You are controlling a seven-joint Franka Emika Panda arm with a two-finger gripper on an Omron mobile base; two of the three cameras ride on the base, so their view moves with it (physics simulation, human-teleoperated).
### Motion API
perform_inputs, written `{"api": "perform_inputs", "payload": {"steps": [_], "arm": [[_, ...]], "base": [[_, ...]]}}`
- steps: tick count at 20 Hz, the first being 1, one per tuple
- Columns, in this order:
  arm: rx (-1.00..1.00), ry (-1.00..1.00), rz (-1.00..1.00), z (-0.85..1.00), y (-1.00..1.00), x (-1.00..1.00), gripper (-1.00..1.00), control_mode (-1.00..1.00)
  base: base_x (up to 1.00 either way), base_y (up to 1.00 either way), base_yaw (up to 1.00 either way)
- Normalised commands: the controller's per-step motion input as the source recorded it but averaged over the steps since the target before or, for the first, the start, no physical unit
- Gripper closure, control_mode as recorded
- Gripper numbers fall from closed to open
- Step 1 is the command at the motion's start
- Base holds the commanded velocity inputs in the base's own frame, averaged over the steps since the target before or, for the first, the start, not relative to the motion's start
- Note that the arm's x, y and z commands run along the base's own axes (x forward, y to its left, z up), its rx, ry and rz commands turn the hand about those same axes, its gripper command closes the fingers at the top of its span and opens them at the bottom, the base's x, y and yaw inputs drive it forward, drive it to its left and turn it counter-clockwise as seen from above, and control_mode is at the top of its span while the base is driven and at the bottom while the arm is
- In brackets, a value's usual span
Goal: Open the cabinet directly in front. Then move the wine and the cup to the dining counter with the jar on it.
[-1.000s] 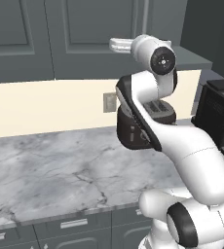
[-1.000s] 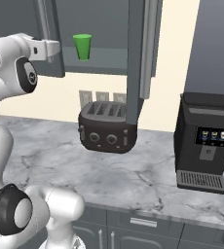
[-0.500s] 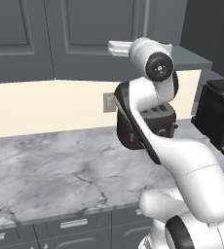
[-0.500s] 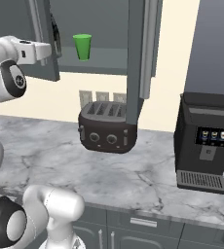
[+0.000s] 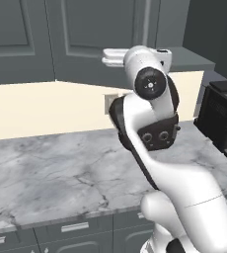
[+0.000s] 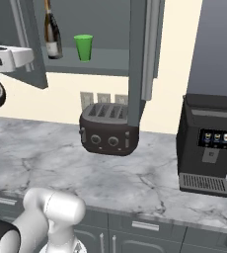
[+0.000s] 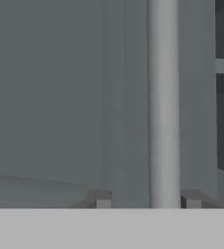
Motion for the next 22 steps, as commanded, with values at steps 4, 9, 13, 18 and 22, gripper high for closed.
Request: {"api": "perform_inputs", "payload": {"steps": [4, 9, 13, 18, 22], "arm": [[-0.02, 0.0, -0.11, 0.01, 1.0, -0.58, 1.0, -1.0], [-0.02, 0.0, -0.14, 0.0, 1.0, -0.58, 1.0, -1.0], [0.0, -0.07, -0.17, -0.03, 1.0, -0.83, 1.0, -1.0], [-0.05, -0.03, -0.13, -0.11, 0.6, -0.25, -1.0, -1.0], [0.01, -0.04, 0.0, -0.05, 0.0, -0.68, -1.0, -1.0]], "base": [[0.0, 0.0, 0.0], [0.0, 0.0, 0.0], [0.0, 0.0, 0.0], [0.0, 0.0, 0.0], [0.0, 0.0, 0.0]]}}
